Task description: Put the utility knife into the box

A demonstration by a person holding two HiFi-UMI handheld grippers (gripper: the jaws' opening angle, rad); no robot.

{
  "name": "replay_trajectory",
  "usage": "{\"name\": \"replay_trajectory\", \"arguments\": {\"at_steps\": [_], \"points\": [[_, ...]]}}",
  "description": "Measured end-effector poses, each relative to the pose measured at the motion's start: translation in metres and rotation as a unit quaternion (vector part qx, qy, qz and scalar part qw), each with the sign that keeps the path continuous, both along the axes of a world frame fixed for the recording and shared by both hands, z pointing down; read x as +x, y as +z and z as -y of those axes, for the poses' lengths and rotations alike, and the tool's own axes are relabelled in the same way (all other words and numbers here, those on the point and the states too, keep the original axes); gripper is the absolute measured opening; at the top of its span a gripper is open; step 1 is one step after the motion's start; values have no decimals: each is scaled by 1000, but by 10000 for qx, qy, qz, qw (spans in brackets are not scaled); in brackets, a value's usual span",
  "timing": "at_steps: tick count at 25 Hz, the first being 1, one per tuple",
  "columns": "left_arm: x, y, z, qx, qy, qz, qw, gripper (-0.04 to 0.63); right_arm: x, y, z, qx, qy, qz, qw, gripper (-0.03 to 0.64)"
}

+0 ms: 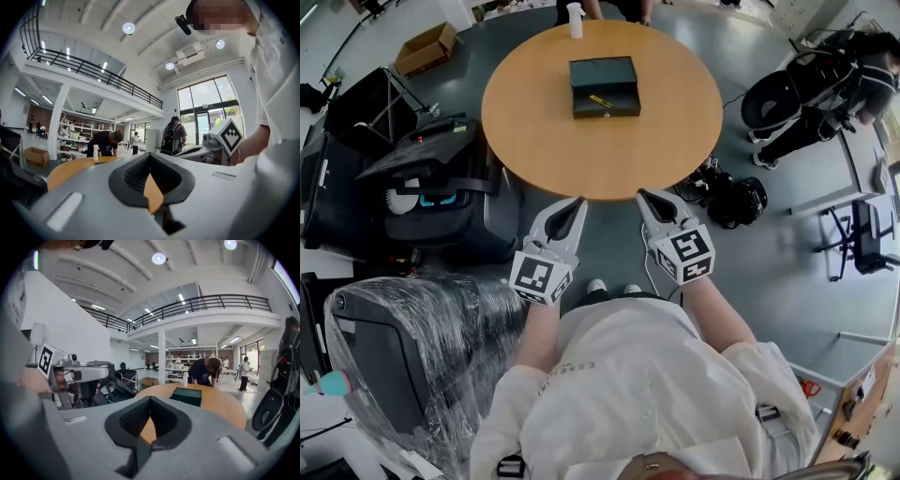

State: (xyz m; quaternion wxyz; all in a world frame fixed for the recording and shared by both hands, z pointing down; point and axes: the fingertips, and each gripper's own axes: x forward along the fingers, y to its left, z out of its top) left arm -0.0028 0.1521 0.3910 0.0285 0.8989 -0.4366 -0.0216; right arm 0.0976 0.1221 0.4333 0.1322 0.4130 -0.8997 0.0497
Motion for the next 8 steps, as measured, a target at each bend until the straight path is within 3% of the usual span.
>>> {"name": "replay_trajectory", "arguments": {"at_steps": [8], "points": [[-7, -1, 5, -14, -94, 28, 10000, 17, -4, 2, 4, -39, -42, -49, 10000, -8]]}}
